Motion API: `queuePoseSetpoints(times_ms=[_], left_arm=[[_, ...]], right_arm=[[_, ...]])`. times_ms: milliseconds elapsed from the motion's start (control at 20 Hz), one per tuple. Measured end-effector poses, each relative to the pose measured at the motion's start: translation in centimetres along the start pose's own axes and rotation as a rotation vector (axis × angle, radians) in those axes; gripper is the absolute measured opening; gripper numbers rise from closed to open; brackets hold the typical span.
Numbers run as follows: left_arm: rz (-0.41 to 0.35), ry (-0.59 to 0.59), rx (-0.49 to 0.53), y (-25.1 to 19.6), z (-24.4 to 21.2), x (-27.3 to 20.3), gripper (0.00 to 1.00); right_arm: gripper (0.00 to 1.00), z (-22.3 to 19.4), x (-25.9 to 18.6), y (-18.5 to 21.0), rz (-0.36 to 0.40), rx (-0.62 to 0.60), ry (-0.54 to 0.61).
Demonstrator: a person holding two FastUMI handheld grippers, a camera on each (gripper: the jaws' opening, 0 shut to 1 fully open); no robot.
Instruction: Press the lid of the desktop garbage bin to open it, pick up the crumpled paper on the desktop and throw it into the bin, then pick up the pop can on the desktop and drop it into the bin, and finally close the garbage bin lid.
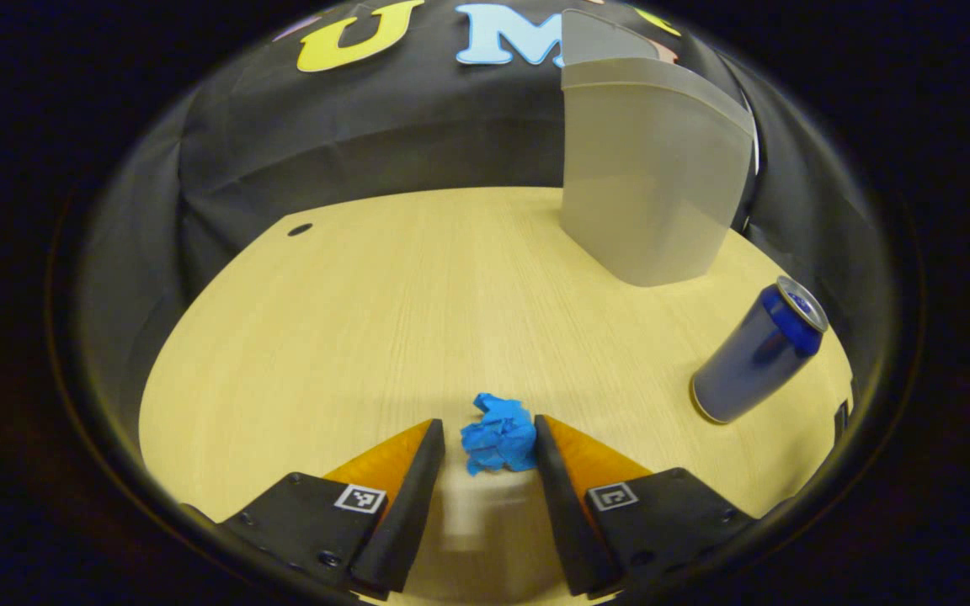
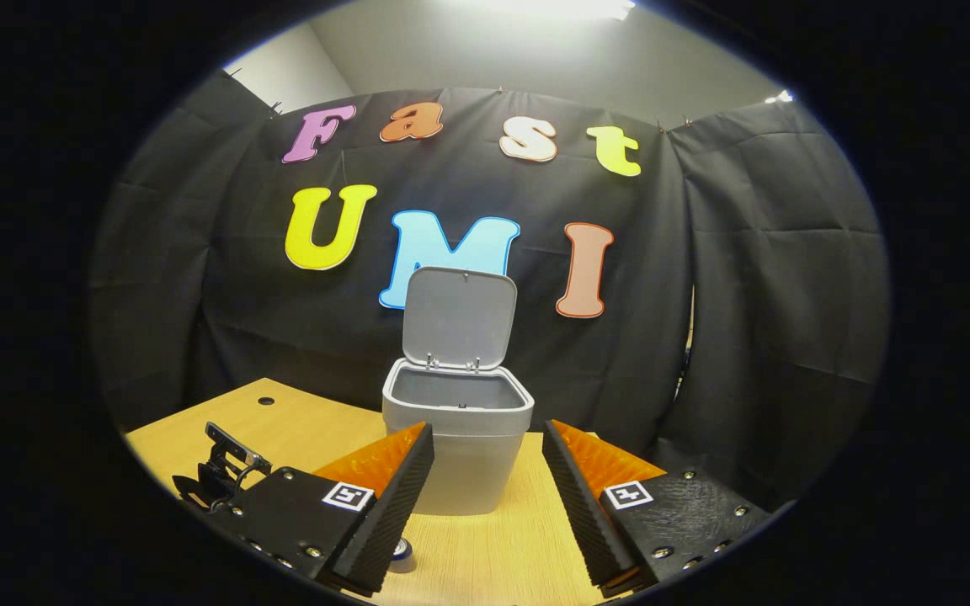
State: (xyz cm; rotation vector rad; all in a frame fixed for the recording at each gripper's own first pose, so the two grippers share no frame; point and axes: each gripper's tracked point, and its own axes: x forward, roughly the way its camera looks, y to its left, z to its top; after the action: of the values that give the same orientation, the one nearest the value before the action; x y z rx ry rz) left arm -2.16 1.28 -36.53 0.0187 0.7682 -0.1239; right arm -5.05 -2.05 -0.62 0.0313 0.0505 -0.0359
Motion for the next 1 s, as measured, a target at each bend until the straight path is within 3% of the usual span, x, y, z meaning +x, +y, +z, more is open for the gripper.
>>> queuePoseSetpoints(times_ms=[100, 200, 250, 300, 350, 600, 1000], left_arm=[[0.0, -0.001, 0.004, 0.0, 0.0, 0.1, 0.55], [0.003, 0.001, 0.005, 0.2, 0.0, -0.1, 0.55], [-0.005, 0.0, 0.007, 0.0, 0.1, -0.3, 0.43], [0.008, -0.004, 0.007, 0.3, 0.2, -0.4, 0.43], [-0.002, -0.008, 0.008, 0.1, 0.4, -0.5, 0.32], [-0.025, -0.065, 0.04, -2.1, 2.6, -3.0, 0.32], [-0.07, -0.214, 0.03, -4.3, 11.4, -7.1, 0.32]], right_arm=[[0.84, -0.3, 0.0, -0.1, 0.004, 0.0, 0.007], [0.84, -0.5, 0.0, 0.0, 0.008, 0.002, 0.013], [0.84, -0.5, 0.0, 0.0, 0.011, 0.004, 0.017], [0.84, -0.6, 0.1, 0.0, 0.015, 0.006, 0.019], [0.84, -0.6, 0.1, 0.1, 0.017, 0.007, 0.019], [0.84, -0.4, 0.1, 0.0, 0.028, 0.001, 0.004], [0.84, -0.7, 0.1, -0.3, 0.049, 0.008, -0.016]])
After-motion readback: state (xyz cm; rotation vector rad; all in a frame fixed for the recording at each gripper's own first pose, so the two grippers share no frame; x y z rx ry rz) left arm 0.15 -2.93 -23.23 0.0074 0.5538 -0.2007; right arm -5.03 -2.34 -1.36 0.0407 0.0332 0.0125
